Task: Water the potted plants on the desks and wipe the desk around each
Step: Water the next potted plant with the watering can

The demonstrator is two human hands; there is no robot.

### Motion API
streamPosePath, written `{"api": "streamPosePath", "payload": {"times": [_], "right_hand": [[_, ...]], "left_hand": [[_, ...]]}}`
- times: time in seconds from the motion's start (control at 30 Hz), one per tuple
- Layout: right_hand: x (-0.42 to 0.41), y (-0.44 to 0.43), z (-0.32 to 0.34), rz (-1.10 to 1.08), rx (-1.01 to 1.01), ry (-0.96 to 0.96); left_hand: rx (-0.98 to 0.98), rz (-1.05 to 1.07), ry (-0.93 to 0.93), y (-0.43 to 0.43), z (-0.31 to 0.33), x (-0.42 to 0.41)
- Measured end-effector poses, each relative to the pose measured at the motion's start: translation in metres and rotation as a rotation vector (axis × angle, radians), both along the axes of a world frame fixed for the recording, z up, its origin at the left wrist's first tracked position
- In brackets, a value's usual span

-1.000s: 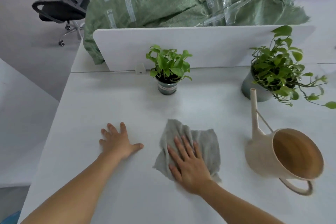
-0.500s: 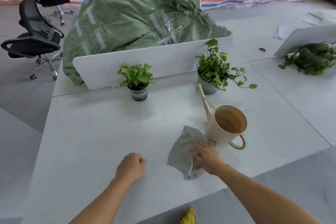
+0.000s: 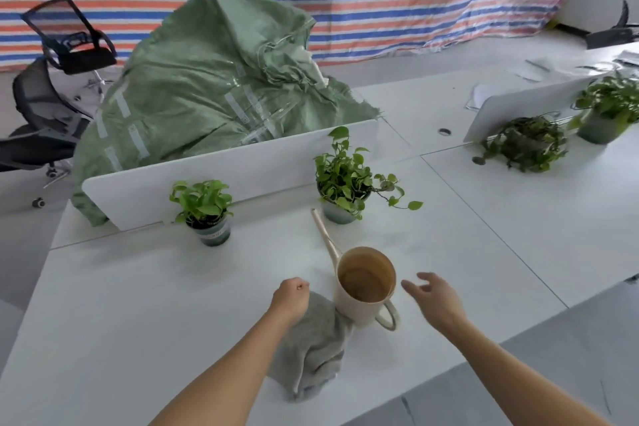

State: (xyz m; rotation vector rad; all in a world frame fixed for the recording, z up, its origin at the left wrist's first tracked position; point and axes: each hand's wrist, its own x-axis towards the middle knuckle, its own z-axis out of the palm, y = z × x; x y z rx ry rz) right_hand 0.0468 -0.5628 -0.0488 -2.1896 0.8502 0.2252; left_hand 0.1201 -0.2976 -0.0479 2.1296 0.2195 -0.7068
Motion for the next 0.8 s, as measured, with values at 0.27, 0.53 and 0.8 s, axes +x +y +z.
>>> {"api": "streamPosePath", "payload": {"times": [0.27,0.53,0.8], "right_hand": [[0.033,-0.017,-0.016,0.246,0.536,0.268],[0.046,-0.012,-0.008,0.327,0.552,0.212],[0.044,-0.039,0.028,0.31,0.51,0.081]], "left_hand": [[-0.166,0.188,0.122,-0.085,-0.003,0.015],[-0.125,0.224,0.072,-0.093,0.0,0.017],[-0.129,0.076,-0.041,-0.105,0.017,0.03]]}}
